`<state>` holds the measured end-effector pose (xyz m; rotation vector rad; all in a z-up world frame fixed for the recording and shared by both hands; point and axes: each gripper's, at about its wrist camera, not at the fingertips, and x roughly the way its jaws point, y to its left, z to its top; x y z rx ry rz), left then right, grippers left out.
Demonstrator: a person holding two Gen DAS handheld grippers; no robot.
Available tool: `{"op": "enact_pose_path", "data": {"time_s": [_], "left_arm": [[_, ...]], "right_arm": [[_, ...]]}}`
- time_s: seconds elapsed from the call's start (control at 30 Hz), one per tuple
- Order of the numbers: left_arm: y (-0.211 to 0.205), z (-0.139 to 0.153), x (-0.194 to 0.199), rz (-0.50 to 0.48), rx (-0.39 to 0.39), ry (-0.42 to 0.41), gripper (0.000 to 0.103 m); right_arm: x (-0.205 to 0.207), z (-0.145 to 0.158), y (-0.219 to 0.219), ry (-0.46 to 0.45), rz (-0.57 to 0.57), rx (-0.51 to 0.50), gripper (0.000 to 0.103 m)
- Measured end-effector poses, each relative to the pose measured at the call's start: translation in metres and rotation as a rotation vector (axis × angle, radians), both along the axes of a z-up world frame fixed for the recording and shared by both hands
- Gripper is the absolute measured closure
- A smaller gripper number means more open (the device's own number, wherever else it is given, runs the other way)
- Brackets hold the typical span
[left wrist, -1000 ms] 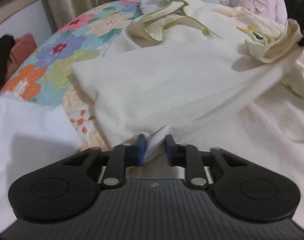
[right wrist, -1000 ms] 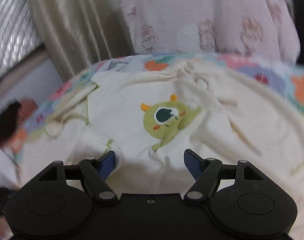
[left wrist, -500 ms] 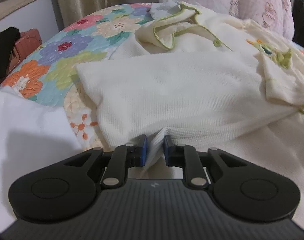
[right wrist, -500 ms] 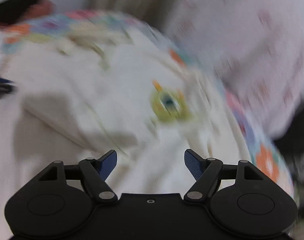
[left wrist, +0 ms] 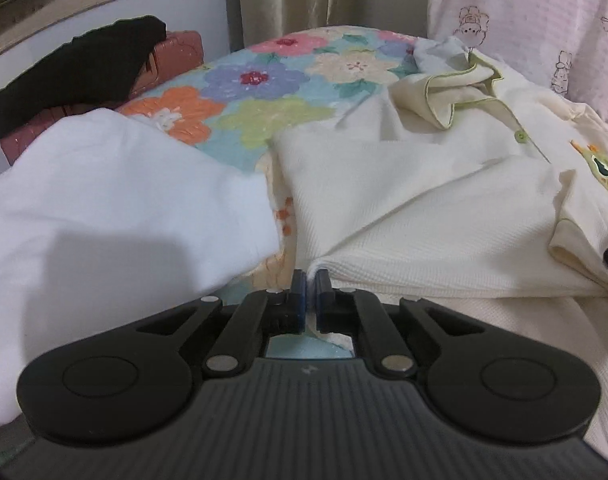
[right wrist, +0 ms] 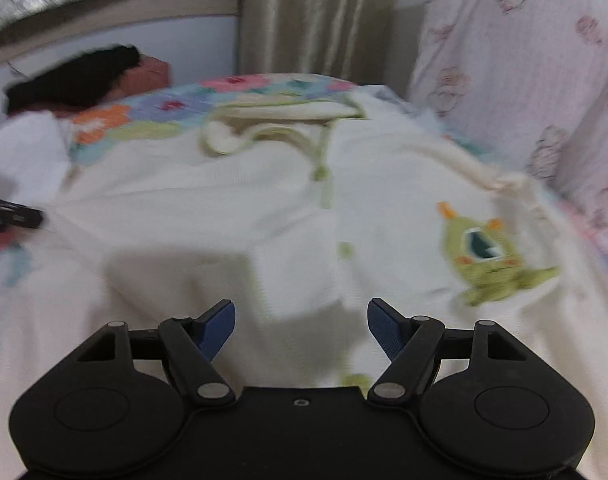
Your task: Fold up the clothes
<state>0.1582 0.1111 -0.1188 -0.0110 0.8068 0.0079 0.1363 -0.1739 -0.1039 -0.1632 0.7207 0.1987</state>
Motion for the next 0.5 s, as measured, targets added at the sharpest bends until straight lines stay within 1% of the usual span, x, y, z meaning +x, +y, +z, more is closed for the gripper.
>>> {"op": "enact_pose_path", "data": {"time_s": [0.03,0.1,0.17,0.2,0.23,0.27,0.3,0.33,0.37,0.4,0.43,0.5], "left_arm": [[0.001,0.003,-0.001,0.011,0.007,-0.012,0.099],[0.002,0.009,-0.011,0.057,0.035,-0.06,0.099],[0.003,0.014,-0.022,0.091,0.065,-0.1,0.099],[0.002,0.011,-0.022,0.07,0.066,-0.071,0.099],[0.002,0.004,-0.018,0.04,0.045,-0.012,0.099],[0.004,-0.006,-0.013,0.007,-0.022,0.073,0.099],[0.007,-0.011,-0.009,-0.005,-0.057,0.113,0.099],[0.009,-0.015,-0.006,-0.011,-0.084,0.143,0.099],[0.011,-0.012,-0.005,-0.017,-0.087,0.146,0.098],[0.013,-0.008,-0.003,-0.024,-0.085,0.143,0.097],[0.015,-0.004,-0.002,-0.03,-0.083,0.14,0.097],[0.022,0.002,-0.004,-0.047,-0.109,0.14,0.097]], "right_arm": [[-0.004,0.002,0.004,-0.011,0.025,0.013,0.026],[-0.008,0.007,0.015,-0.035,0.072,-0.008,0.026],[-0.006,0.006,0.021,-0.021,0.089,-0.028,0.026],[-0.004,0.003,0.021,-0.019,0.086,-0.021,0.026],[-0.003,0.0,0.022,-0.016,0.081,-0.012,0.026],[-0.001,-0.004,0.022,-0.014,0.077,-0.004,0.037],[0.001,-0.008,0.021,-0.004,0.06,0.009,0.046],[0.004,-0.01,0.019,0.003,0.042,0.016,0.059],[0.007,-0.013,0.017,0.01,0.025,0.021,0.082],[0.009,-0.013,0.015,0.01,0.004,0.011,0.096],[0.01,-0.012,0.013,0.01,-0.018,0.0,0.103],[0.008,-0.002,0.004,-0.027,-0.076,-0.01,0.103]]}}
